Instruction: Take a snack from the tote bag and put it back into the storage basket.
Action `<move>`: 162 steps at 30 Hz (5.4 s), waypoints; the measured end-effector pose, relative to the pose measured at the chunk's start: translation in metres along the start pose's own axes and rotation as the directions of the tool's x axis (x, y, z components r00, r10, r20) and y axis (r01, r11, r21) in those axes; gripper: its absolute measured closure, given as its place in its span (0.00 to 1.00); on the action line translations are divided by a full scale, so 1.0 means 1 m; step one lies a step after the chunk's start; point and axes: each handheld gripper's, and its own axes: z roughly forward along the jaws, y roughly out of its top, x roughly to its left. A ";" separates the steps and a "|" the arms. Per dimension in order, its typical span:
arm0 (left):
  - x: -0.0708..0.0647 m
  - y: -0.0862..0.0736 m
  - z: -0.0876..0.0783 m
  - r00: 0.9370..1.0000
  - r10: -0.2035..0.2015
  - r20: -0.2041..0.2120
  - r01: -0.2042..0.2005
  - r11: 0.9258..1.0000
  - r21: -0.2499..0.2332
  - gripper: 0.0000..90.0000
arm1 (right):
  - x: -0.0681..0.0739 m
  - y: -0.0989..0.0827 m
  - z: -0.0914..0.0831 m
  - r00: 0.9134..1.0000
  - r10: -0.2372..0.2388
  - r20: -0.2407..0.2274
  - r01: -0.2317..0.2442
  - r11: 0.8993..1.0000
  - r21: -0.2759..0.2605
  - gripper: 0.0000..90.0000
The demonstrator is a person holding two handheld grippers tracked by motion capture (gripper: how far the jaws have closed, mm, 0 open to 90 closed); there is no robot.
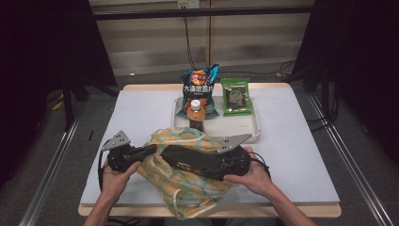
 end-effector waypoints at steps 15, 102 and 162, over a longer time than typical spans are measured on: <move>0.021 -0.012 0.002 0.998 -0.059 -0.038 0.061 0.997 0.046 1.00 | 0.003 0.000 0.001 1.000 -0.008 -0.015 0.008 1.000 -0.010 0.48; -0.015 -0.028 -0.015 1.000 -0.020 -0.009 0.020 1.000 0.006 0.31 | -0.041 0.029 -0.076 0.999 -0.001 0.047 0.009 0.984 -0.179 0.48; -0.009 -0.024 -0.021 0.999 -0.044 -0.020 0.043 0.999 -0.020 0.07 | -0.151 -0.006 -0.085 0.983 0.082 0.165 -0.089 0.995 0.041 0.48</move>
